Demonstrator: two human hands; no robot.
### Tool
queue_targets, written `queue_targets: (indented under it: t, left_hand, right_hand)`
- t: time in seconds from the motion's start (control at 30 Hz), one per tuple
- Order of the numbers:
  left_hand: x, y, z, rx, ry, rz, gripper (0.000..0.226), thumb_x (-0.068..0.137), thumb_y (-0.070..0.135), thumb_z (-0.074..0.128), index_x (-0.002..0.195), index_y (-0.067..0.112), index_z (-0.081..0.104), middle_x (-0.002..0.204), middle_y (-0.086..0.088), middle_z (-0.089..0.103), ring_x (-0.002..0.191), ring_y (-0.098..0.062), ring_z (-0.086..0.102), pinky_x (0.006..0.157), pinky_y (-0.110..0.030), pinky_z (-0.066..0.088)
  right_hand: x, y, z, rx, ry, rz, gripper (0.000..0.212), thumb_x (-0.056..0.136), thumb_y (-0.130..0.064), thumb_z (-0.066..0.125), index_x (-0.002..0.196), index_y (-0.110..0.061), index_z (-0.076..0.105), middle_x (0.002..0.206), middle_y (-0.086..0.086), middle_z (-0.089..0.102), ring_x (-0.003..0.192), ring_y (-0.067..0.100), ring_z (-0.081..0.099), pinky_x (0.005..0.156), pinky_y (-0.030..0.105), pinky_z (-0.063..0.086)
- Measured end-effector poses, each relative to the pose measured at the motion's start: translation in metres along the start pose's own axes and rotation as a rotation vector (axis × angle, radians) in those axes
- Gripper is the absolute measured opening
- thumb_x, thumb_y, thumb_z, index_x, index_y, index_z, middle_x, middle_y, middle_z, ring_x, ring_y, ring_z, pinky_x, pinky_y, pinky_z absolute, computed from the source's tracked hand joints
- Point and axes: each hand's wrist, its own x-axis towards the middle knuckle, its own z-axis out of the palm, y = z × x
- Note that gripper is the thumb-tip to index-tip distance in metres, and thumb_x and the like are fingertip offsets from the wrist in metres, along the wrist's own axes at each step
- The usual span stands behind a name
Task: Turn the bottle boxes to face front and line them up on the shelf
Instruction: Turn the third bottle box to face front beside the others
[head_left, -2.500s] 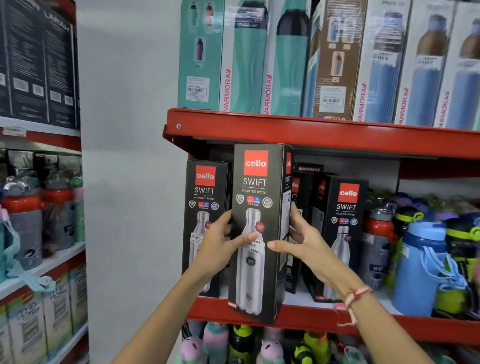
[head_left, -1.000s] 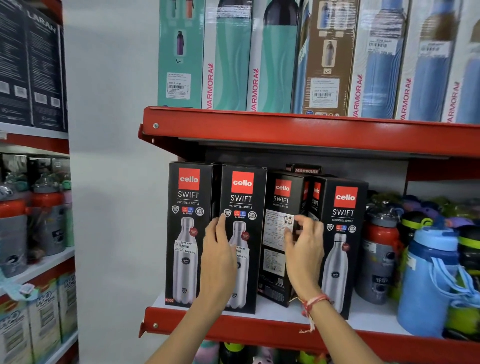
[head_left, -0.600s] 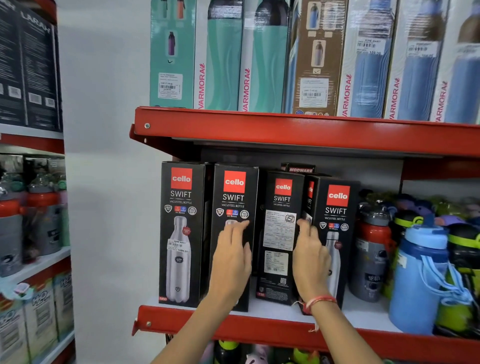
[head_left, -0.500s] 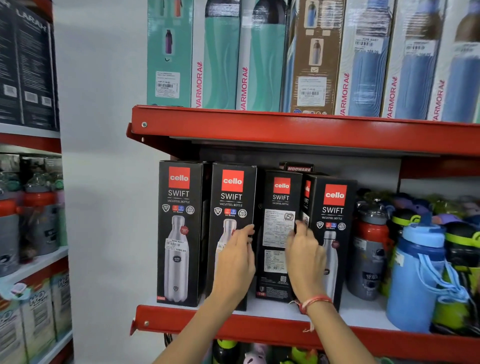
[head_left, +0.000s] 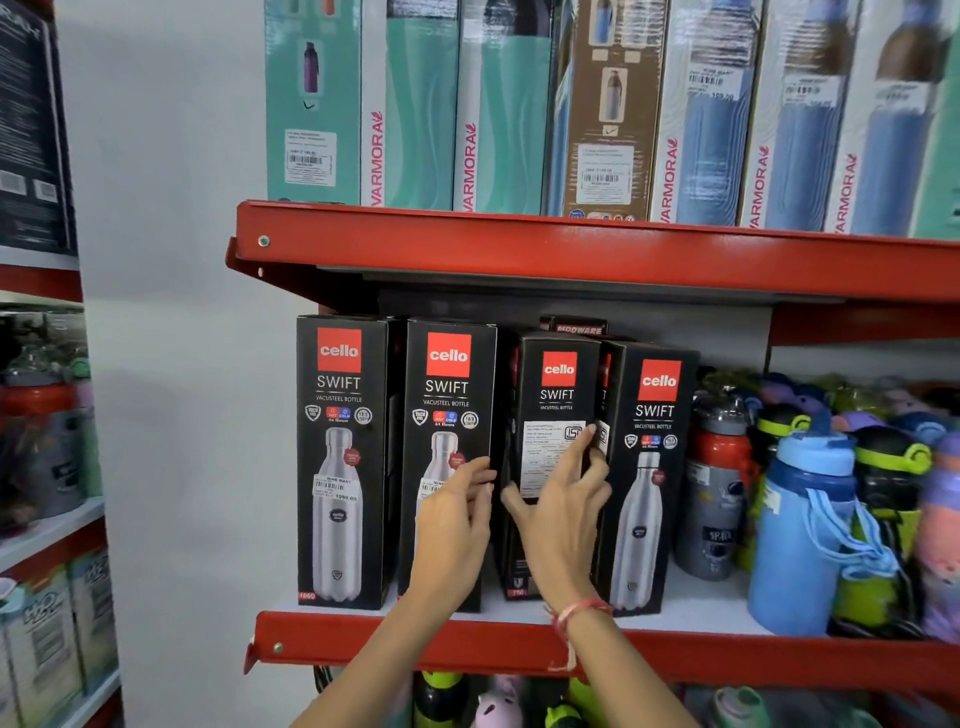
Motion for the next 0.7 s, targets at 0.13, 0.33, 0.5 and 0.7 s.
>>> queue_targets:
  t: [0.13, 0.33, 0.5, 0.7]
  left_hand:
    - [-0.001, 0.007, -0.003, -0.108, -0.061, -0.073, 0.040, 0.089, 0.017, 0.060, 0.128, 0.009, 0.053, 0.114, -0.001, 0.067, 0.097, -0.003, 0.061, 0.078, 0.002, 0.043]
    - [0.001, 0.027, -0.009, -0.253, -0.247, -0.175, 0.070, 0.080, 0.034, 0.069, 0.140, 0.017, 0.036, 0.125, 0.008, 0.052, 0.116, -0.007, 0.050, 0.096, -0.023, 0.040]
    - [0.007, 0.037, -0.018, -0.345, -0.406, -0.111, 0.039, 0.075, 0.036, 0.075, 0.106, 0.022, 0.057, 0.099, 0.004, 0.071, 0.091, -0.012, 0.067, 0.082, -0.027, 0.053]
    - [-0.003, 0.037, -0.002, -0.179, -0.214, -0.072, 0.051, 0.076, 0.029, 0.075, 0.121, 0.018, 0.052, 0.104, 0.008, 0.068, 0.094, -0.004, 0.063, 0.081, -0.021, 0.050]
  right_hand:
    - [-0.010, 0.010, -0.029, 0.103, -0.020, -0.082, 0.116, 0.075, -0.058, 0.067, 0.151, -0.016, -0.010, 0.145, 0.015, 0.023, 0.124, 0.028, 0.036, 0.087, 0.027, 0.042]
    - [-0.006, 0.020, -0.082, 0.296, -0.076, -0.126, 0.119, 0.068, -0.046, 0.079, 0.151, -0.028, -0.004, 0.142, 0.007, 0.031, 0.130, 0.023, 0.038, 0.100, 0.028, 0.035]
    - [0.005, 0.029, -0.112, 0.490, -0.299, -0.120, 0.109, 0.065, -0.043, 0.080, 0.147, -0.047, 0.008, 0.141, -0.009, 0.040, 0.129, 0.011, 0.045, 0.111, 0.039, 0.037]
    - [0.023, 0.029, -0.115, 0.589, -0.591, -0.115, 0.092, 0.082, -0.005, 0.071, 0.137, -0.051, 0.014, 0.108, -0.040, 0.055, 0.111, -0.003, 0.056, 0.104, 0.043, 0.046]
